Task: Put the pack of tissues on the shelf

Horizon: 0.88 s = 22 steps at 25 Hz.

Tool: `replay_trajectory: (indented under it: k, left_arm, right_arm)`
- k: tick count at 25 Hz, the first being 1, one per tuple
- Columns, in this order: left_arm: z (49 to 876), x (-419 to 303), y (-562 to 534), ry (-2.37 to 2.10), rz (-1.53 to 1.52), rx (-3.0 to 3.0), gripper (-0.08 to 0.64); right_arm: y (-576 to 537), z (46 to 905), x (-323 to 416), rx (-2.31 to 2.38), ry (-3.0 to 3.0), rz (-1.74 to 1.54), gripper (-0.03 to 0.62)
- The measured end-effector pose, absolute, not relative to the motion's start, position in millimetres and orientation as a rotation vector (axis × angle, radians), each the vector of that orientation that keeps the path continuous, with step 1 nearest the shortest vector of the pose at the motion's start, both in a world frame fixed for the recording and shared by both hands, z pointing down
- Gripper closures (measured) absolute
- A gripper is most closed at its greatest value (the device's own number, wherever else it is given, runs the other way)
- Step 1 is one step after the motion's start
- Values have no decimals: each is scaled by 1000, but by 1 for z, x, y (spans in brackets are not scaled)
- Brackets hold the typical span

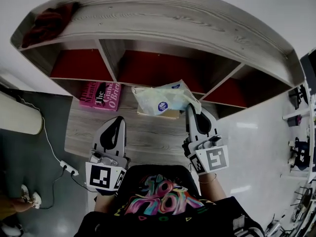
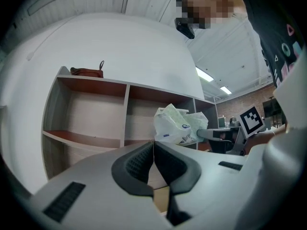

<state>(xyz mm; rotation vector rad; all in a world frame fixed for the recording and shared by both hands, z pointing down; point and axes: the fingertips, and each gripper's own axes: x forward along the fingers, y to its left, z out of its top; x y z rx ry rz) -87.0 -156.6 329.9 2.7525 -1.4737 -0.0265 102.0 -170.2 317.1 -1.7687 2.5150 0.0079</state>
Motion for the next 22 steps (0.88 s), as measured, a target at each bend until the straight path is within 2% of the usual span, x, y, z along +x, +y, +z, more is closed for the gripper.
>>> replay_trajectory:
  k: [22]
  left_arm:
    - [328,-83,-166,-1318,-46,2830,535]
  right_arm:
    - [-164,313,105,-1902,2409,29,574]
